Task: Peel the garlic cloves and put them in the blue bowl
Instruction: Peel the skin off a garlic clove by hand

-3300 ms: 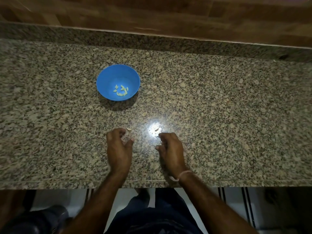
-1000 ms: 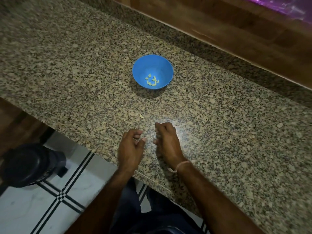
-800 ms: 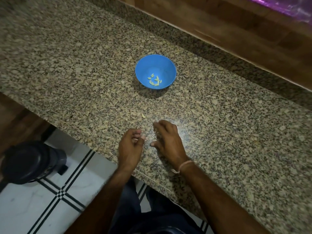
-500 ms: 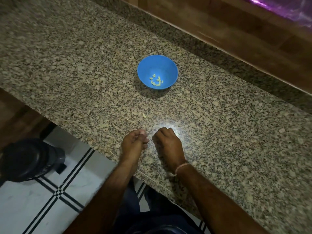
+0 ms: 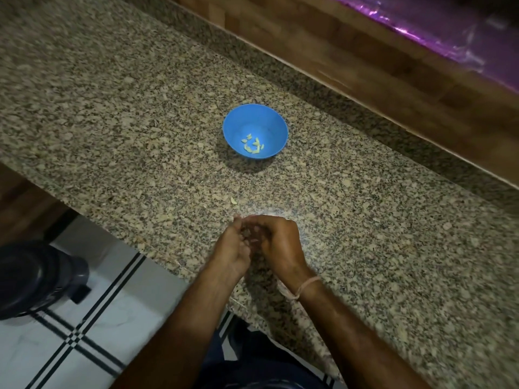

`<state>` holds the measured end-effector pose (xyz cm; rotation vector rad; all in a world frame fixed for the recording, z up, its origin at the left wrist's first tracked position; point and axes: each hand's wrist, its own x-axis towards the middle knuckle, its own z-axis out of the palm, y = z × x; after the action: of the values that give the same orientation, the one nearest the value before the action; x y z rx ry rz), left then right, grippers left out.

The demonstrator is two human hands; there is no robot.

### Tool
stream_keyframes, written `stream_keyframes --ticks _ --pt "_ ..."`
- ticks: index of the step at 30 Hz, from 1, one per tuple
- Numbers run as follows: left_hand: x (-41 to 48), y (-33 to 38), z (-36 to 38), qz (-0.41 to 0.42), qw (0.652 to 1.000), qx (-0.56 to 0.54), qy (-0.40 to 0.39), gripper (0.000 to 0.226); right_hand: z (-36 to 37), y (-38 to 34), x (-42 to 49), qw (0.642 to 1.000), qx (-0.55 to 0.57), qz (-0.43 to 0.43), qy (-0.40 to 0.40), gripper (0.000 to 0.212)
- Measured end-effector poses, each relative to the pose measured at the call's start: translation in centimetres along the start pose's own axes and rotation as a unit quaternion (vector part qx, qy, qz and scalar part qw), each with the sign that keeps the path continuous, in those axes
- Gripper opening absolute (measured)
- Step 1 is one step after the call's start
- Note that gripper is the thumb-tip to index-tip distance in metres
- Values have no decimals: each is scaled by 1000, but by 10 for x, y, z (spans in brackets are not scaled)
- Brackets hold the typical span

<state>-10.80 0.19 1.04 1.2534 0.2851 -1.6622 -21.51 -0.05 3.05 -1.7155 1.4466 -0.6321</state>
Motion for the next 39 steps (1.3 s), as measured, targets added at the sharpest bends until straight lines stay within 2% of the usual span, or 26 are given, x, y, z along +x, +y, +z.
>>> stream_keyframes --ticks 2,5,7,9,11,13,15,19,24,27,30,32,35,39 --pt "1 1 2 -12 1000 -18 4 38 -1 2 -3 999 33 -13 28 28" --pt "4 5 -2 -16 999 -31 18 35 -8 10 -13 992 103 11 67 20" --pt "9 10 -15 -8 999 -29 29 38 -15 30 -28 993 77 8 84 21" --pt "14 16 -32 -3 999 -25 35 42 -19 58 -52 999 -10 27 31 46" --pt "14 23 -46 -2 999 -27 28 47 -17 81 -77 984 -167 37 -48 71" --pt "12 27 -54 -5 999 -27 17 49 -8 88 -92 948 -304 30 -86 81" --pt "10 27 -58 -2 1000 -26 5 50 5 80 -89 932 -349 37 -91 84" --pt "5 27 -60 10 1000 -20 0 53 39 65 -55 935 -346 24 -73 84" --pt "2 29 -66 18 1000 -24 8 49 53 55 -23 936 -329 -40 -117 83" --pt "-1 31 -72 21 999 -41 5 50 30 62 -45 944 -307 -18 -119 86" --pt "0 30 -78 26 998 -51 10 50 15 74 -64 924 -364 14 -115 92" --pt "0 27 -78 31 998 -54 10 50 25 72 -50 927 -357 7 -113 93" --pt "-2 23 -76 36 998 -48 16 51 47 60 -19 937 -325 -51 -115 89" --pt "-5 23 -75 32 998 -52 15 52 58 66 -18 939 -278 -153 -132 67"
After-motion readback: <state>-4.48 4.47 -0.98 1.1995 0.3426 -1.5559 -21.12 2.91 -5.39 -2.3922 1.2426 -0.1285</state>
